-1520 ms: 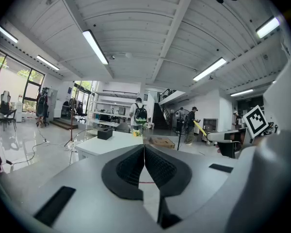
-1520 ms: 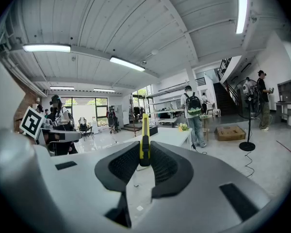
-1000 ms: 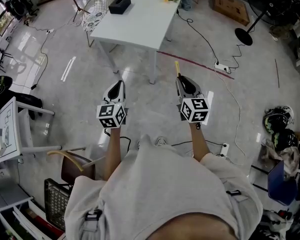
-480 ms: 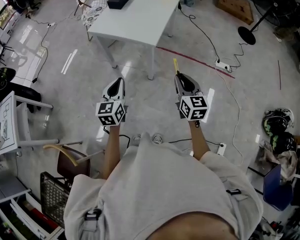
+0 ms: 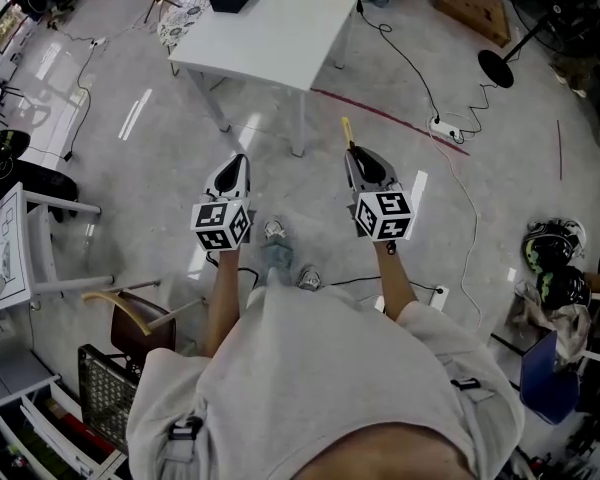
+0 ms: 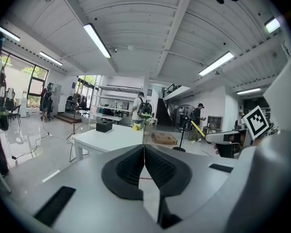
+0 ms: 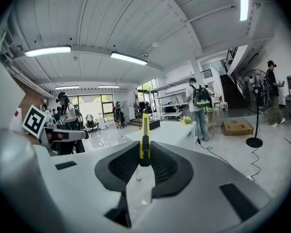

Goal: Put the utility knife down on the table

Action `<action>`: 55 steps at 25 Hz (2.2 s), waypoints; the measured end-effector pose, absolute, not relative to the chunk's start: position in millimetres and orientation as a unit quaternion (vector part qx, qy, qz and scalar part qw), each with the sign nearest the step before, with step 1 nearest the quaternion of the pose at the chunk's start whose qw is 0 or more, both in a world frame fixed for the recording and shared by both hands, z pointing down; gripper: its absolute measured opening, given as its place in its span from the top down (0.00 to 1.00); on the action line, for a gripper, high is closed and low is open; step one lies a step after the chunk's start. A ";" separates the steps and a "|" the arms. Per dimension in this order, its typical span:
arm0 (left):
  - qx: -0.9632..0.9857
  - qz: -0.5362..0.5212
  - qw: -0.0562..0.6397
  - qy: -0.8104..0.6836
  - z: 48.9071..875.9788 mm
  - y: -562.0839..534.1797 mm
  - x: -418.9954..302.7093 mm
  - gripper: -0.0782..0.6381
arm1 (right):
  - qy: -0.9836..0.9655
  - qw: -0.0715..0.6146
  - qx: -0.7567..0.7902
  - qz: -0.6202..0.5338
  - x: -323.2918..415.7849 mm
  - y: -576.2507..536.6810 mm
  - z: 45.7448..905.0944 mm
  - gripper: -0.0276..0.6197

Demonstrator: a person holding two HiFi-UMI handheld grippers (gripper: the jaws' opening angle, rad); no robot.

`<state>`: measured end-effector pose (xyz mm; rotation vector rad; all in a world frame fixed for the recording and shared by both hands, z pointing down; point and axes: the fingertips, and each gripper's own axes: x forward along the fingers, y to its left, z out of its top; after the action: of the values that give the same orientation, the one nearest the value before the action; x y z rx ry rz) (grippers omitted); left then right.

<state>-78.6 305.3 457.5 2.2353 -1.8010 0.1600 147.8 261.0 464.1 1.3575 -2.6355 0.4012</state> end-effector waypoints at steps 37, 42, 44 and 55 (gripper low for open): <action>0.842 0.034 0.131 -0.523 456.9 0.8 -161.7 0.86 | -0.833 0.086 0.535 0.113 53.6 12.7 453.6 0.83; 0.842 0.043 0.137 -0.520 466.5 -18.1 -159.8 0.86 | -0.834 0.091 0.530 0.123 51.6 -5.3 465.2 0.83; 0.841 0.045 0.138 -0.521 469.2 -28.3 -159.7 0.86 | -0.835 0.092 0.527 0.126 51.0 -16.0 469.4 0.83; 0.822 0.053 0.144 -0.549 479.8 -117.3 -162.9 0.86 | -0.850 0.088 0.500 0.139 48.2 -121.0 484.4 0.83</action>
<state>-162.9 -117.3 479.8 2.3675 -1.5822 0.1528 48.2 -121.0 484.4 1.4896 -2.5307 0.4124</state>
